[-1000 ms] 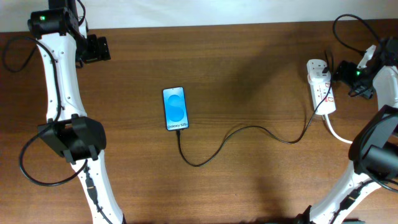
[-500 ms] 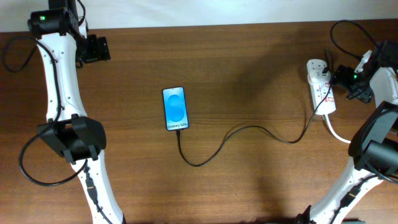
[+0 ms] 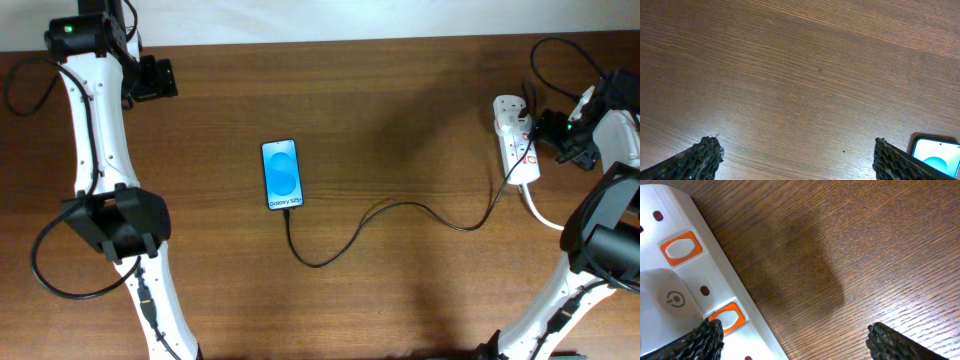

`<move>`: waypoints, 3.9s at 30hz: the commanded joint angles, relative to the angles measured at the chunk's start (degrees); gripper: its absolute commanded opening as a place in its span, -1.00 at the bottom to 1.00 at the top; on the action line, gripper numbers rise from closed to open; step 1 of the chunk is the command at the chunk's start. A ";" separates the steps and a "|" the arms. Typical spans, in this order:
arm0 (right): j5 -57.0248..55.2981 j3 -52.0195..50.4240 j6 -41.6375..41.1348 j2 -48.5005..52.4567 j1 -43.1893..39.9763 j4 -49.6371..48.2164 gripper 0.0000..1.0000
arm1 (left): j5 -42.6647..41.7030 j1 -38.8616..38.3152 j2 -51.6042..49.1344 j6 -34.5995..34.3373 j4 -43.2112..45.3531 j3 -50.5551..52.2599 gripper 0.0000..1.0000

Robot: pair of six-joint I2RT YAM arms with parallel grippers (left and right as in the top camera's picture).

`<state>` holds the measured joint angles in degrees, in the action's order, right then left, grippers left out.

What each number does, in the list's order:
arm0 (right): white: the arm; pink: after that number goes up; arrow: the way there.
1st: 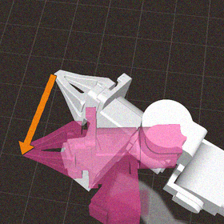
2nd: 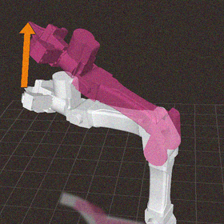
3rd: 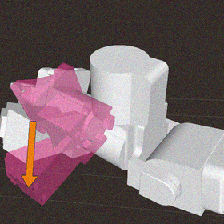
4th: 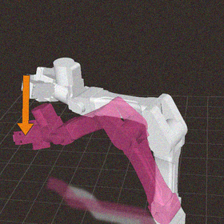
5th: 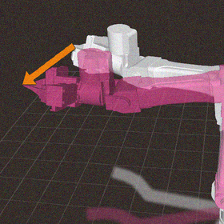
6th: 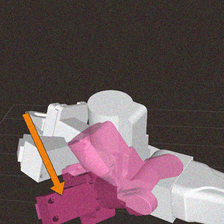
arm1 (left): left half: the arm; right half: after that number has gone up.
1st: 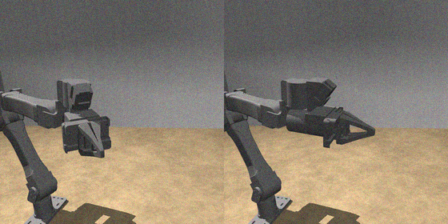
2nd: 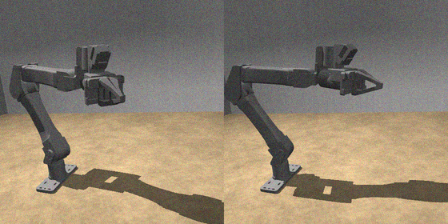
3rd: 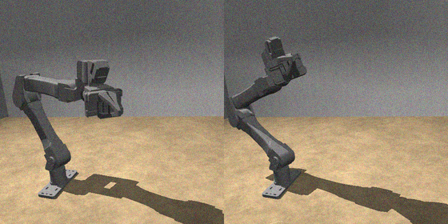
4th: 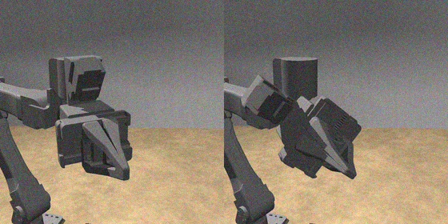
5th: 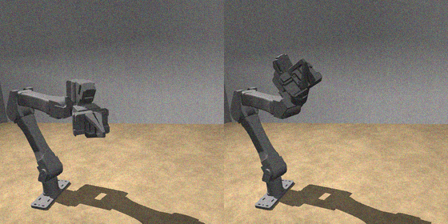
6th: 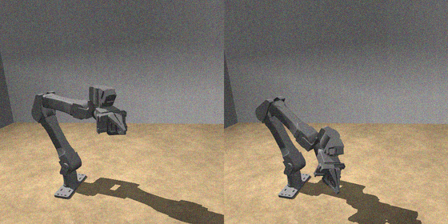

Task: Plug charger to phone and switch on socket

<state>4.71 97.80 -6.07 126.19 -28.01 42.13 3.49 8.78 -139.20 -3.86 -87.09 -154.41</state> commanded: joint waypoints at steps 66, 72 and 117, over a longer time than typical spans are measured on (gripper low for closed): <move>-3.93 14.32 -4.90 -4.26 -4.28 15.17 1.00 | 0.42 0.35 0.22 0.92 -0.02 -1.11 0.99; 5.84 23.61 -2.99 -13.42 -2.38 25.11 0.99 | 0.42 0.39 0.22 0.92 -0.02 -1.11 0.98; -0.46 -74.79 4.13 -115.78 24.13 -33.88 0.97 | 0.42 0.39 0.22 0.92 -0.02 -1.11 0.99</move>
<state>4.93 29.63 -2.13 14.98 -4.45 13.65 3.49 8.78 -139.20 -3.84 -87.15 -154.47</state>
